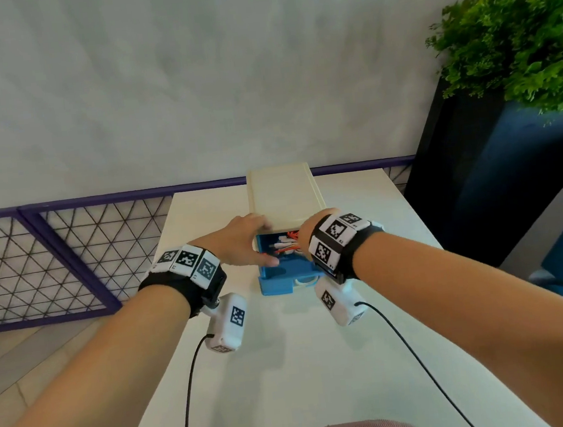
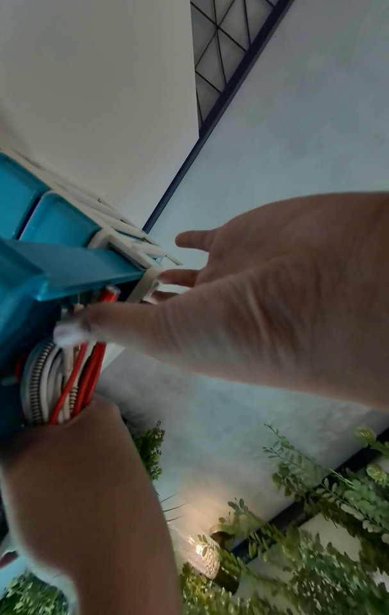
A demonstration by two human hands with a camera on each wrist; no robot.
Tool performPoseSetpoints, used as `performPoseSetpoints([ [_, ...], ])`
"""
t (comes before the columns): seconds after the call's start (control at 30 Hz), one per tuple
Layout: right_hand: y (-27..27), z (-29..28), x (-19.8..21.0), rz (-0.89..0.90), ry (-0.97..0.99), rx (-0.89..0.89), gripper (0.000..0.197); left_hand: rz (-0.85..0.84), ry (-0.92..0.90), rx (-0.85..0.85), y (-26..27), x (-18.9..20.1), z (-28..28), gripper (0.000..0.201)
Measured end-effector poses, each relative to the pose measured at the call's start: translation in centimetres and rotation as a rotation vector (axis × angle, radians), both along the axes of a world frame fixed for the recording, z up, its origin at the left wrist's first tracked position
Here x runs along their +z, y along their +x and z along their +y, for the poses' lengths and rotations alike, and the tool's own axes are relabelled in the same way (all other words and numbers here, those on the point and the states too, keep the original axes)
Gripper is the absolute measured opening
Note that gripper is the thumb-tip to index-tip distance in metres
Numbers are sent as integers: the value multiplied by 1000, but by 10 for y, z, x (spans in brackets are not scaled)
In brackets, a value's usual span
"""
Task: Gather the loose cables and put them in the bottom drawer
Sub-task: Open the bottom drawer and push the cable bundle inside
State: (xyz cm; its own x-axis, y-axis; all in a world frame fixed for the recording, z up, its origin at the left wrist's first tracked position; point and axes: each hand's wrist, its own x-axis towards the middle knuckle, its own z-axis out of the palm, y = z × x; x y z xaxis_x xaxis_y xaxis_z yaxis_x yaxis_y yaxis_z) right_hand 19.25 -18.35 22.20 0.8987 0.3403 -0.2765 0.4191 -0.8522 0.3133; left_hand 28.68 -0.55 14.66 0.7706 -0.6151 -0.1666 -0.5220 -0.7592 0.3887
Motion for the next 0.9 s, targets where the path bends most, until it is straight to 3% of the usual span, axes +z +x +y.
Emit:
performPoseSetpoints([
  [0.13,0,2,-6,10,112,-59,31,-169,-16,81,-1,-1,-12,46],
  [0.2,5,8,-16,71,250,-253,14,-288,-18,156,-4,-2,-22,37],
  [0.3,18,14,-36,96,441,-464,36,-424,68,192,-6,-5,-36,34],
  [0.4,33,16,-55,55,400,-400,38,-497,99,203,-6,-9,-42,27],
  [0.53,32,21,-47,94,265,-355,14,-455,75,178,-10,-5,-38,26],
  [0.63,27,20,-42,51,185,-263,17,-399,73,181,-12,-1,-34,30],
  [0.7,28,11,-36,75,266,-236,32,-382,70,184,-13,1,-33,29],
  [0.8,38,-1,-28,242,448,-418,52,-346,56,179,-16,4,-31,27],
  [0.9,34,-19,-35,269,587,-390,55,-255,48,162,-18,4,-26,40],
])
